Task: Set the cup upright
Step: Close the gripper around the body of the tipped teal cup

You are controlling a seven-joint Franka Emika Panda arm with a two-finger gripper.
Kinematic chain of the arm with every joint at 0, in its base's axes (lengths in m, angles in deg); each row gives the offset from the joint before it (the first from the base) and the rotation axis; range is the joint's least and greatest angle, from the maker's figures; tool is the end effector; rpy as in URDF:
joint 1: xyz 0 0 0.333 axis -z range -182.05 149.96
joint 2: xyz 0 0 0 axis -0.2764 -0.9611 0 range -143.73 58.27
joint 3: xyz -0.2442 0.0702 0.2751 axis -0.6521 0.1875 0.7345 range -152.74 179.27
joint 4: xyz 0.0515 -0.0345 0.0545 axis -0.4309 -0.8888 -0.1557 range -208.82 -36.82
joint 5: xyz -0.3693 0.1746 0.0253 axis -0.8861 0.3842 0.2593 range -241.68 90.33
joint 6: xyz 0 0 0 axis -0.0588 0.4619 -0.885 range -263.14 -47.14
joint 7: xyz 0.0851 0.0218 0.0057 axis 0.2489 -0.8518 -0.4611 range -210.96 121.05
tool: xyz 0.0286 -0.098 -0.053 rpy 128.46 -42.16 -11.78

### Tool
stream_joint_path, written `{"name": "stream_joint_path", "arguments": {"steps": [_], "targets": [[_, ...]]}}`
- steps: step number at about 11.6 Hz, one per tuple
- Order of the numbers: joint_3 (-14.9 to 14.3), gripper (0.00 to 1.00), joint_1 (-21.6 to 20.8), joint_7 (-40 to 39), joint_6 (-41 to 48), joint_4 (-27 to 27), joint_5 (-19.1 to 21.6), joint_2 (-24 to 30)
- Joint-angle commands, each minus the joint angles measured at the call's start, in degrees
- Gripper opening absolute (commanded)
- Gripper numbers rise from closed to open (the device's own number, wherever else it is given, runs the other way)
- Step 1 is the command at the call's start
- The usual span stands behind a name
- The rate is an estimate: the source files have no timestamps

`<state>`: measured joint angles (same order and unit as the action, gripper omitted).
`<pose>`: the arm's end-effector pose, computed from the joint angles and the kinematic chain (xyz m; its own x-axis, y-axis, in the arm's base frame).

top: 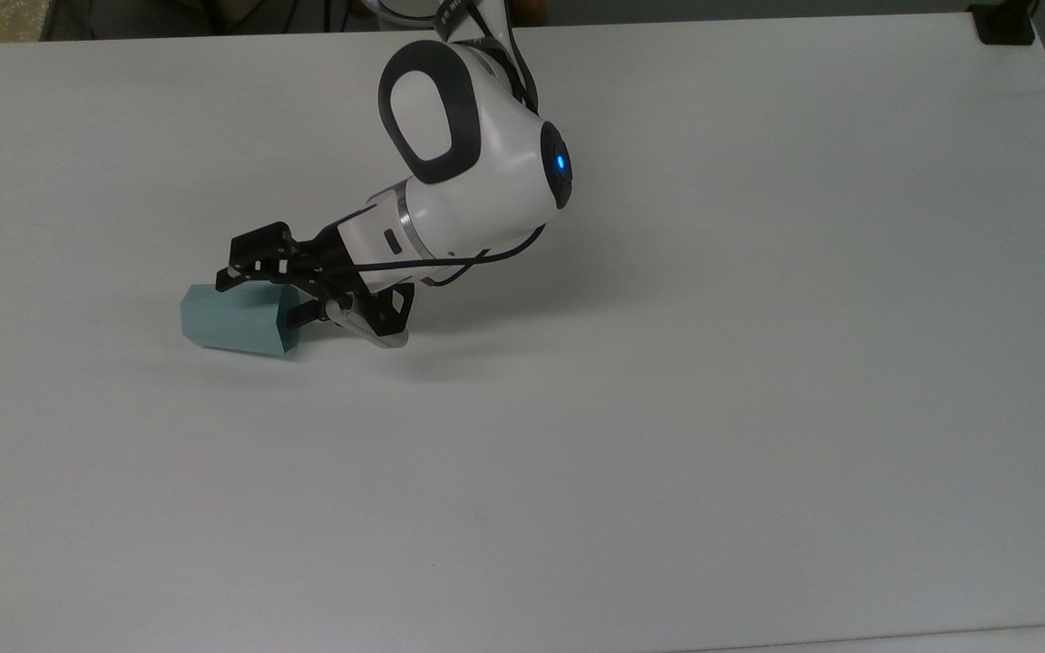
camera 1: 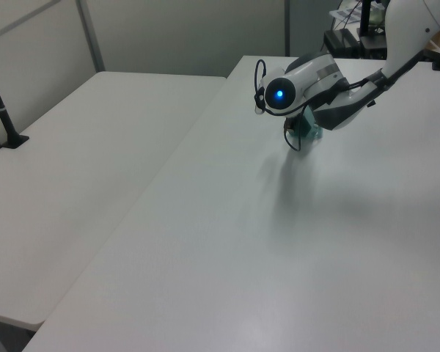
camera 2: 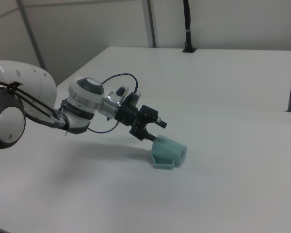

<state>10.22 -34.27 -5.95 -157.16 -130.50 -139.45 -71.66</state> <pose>0.6937 0.1190 0.3499 0.9696 0.2199 0.1069 0.0233 -0.5183 0.8549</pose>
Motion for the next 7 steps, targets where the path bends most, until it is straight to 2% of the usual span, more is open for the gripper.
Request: {"name": "stream_joint_path", "arguments": {"steps": [1,5,6,7], "targets": [[0.49,1.0,-0.15,1.34,1.7,0.21,-2.41,-2.17],[0.49,1.0,0.29,2.65,1.79,-0.32,-2.85,-2.36],[0.49,0.99,0.47,2.66,2.23,-0.58,-2.93,-2.36],[0.49,0.92,0.64,2.66,2.49,-0.67,-2.94,-2.36]]}}
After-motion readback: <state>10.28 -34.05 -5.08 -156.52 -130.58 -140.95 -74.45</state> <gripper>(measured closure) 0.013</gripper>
